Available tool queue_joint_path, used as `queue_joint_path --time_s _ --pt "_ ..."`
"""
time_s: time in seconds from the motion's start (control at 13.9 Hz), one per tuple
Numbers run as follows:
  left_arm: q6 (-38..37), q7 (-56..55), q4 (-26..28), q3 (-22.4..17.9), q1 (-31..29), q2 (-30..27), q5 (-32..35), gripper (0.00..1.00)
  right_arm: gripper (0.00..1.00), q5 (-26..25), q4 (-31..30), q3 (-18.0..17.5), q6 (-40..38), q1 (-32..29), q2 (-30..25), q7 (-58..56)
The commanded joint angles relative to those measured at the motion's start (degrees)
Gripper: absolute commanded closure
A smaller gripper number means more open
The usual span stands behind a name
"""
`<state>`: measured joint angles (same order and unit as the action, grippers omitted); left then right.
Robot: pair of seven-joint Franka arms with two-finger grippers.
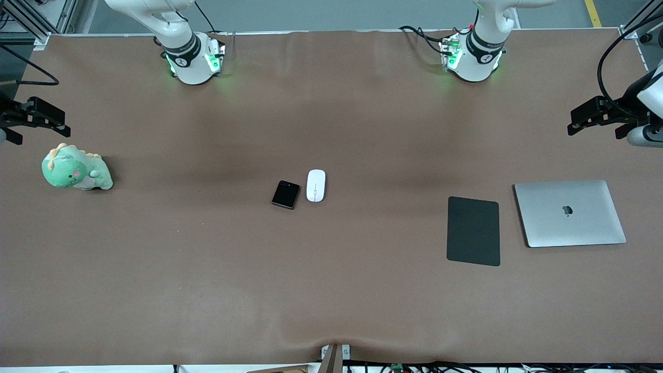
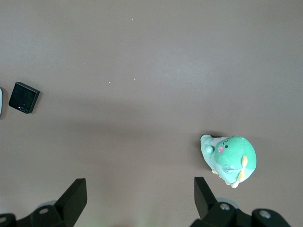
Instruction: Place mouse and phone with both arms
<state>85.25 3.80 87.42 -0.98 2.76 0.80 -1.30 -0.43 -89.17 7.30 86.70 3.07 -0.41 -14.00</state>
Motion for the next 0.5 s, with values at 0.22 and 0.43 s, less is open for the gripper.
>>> queue_joint_path --time_s 0.22,0.43 --pt "-0.96 1.03 -1.2 -0.16 0.75 0.51 -0.02 0.0 0.0 -0.71 -0.04 -0.71 0.23 -1.05 -0.03 -0.41" --pt "-0.87 0.59 -1.9 -0.07 1.19 2.0 0.15 0.0 0.0 -0.71 -0.04 -0.71 0.23 -1.05 -0.03 -0.41"
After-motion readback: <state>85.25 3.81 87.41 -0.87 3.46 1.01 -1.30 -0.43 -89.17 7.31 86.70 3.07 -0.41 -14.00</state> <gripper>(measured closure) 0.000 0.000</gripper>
